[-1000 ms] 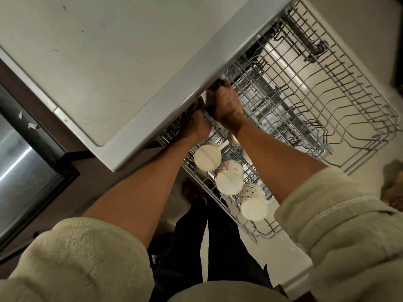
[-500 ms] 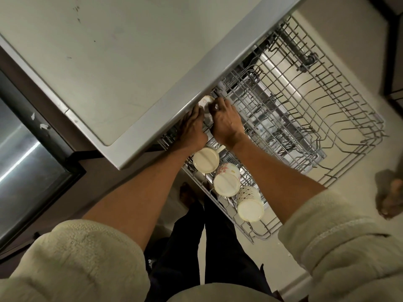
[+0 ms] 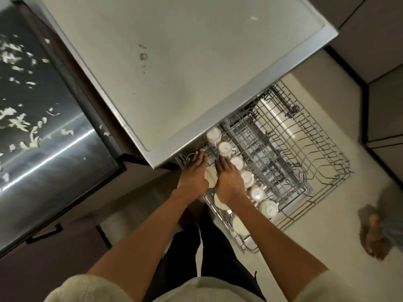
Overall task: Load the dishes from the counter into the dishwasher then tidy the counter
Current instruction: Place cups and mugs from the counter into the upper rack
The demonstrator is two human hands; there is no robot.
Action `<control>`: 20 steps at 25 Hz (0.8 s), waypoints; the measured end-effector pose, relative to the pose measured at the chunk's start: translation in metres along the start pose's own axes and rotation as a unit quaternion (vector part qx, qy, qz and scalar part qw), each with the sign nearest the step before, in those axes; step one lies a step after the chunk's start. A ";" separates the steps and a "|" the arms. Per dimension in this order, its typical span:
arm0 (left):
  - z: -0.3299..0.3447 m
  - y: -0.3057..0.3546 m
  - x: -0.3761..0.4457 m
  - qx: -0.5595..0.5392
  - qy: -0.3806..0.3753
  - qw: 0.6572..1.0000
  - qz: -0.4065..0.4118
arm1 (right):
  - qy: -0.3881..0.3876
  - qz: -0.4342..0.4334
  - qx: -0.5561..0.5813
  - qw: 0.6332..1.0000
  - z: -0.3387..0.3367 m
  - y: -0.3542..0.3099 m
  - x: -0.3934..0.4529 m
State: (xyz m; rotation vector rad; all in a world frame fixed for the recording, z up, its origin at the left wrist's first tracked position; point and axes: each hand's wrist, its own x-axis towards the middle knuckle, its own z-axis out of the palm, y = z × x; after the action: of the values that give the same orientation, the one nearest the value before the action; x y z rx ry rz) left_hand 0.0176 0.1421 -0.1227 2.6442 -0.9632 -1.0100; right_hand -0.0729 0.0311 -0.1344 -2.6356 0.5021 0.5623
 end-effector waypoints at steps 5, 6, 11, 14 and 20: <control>-0.024 0.007 -0.064 -0.014 0.079 0.997 -0.005 | 0.026 -0.051 0.013 0.998 -0.029 -0.056 -0.041; -0.031 0.005 -0.077 -0.028 0.100 0.995 -0.006 | 0.040 -0.067 0.017 0.997 -0.035 -0.068 -0.049; -0.056 -0.021 -0.144 -0.080 0.194 0.978 0.005 | 0.096 -0.132 0.012 0.986 -0.053 -0.121 -0.071; -0.066 -0.045 -0.190 -0.100 0.225 0.969 0.015 | 0.111 -0.147 0.003 0.983 -0.065 -0.158 -0.089; -0.083 -0.108 -0.281 -0.137 0.312 0.940 0.018 | 0.173 -0.233 -0.011 0.957 -0.061 -0.255 -0.129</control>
State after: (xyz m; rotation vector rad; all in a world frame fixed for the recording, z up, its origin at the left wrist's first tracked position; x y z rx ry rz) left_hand -0.0329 0.3930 0.0559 2.4376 -0.6582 -0.2225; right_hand -0.0578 0.2551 0.0518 -2.7480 -0.0434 -0.0411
